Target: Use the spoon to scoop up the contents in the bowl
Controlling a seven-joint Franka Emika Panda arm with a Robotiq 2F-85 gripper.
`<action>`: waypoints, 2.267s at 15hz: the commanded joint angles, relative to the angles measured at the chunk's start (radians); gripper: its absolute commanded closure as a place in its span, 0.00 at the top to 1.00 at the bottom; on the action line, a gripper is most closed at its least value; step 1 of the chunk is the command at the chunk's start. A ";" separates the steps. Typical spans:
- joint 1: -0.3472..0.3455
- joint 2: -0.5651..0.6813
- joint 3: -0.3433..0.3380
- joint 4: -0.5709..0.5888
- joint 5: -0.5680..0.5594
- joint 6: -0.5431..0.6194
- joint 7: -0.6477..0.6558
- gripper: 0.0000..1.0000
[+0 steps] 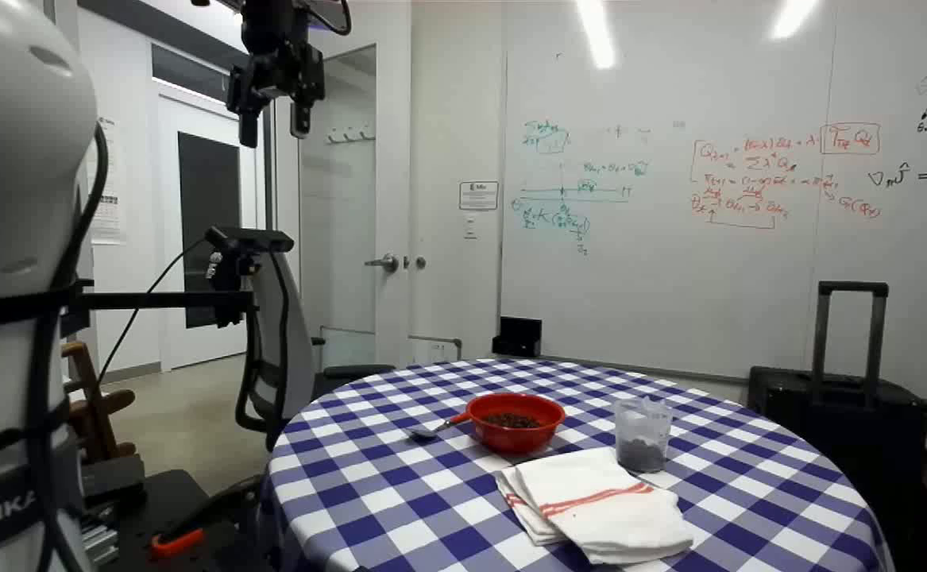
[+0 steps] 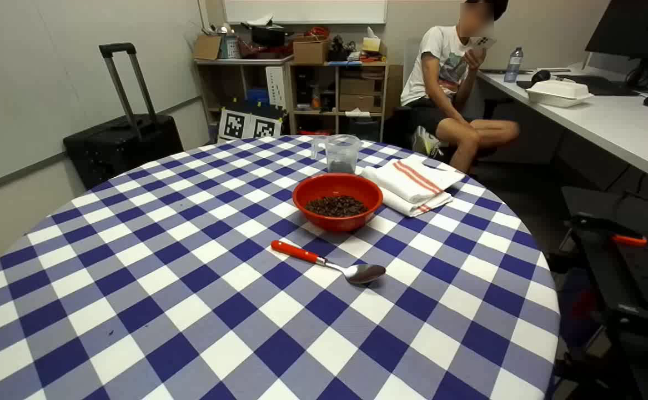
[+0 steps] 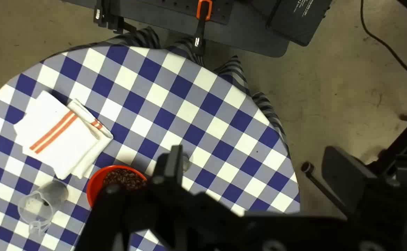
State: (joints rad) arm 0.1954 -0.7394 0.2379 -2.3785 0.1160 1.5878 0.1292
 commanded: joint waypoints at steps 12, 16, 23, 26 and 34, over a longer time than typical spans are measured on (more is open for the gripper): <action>-0.046 0.219 0.121 0.019 -0.004 0.341 0.240 1.00; -0.068 0.423 0.195 0.060 -0.148 0.503 0.325 1.00; -0.082 0.750 0.111 0.224 -0.384 0.525 0.380 1.00; -0.064 0.875 0.036 0.331 -0.351 0.514 0.346 1.00; -0.002 1.124 -0.078 0.532 -0.317 0.505 0.323 1.00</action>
State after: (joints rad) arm 0.1555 0.2957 0.2018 -1.9410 -0.2216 2.1266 0.4770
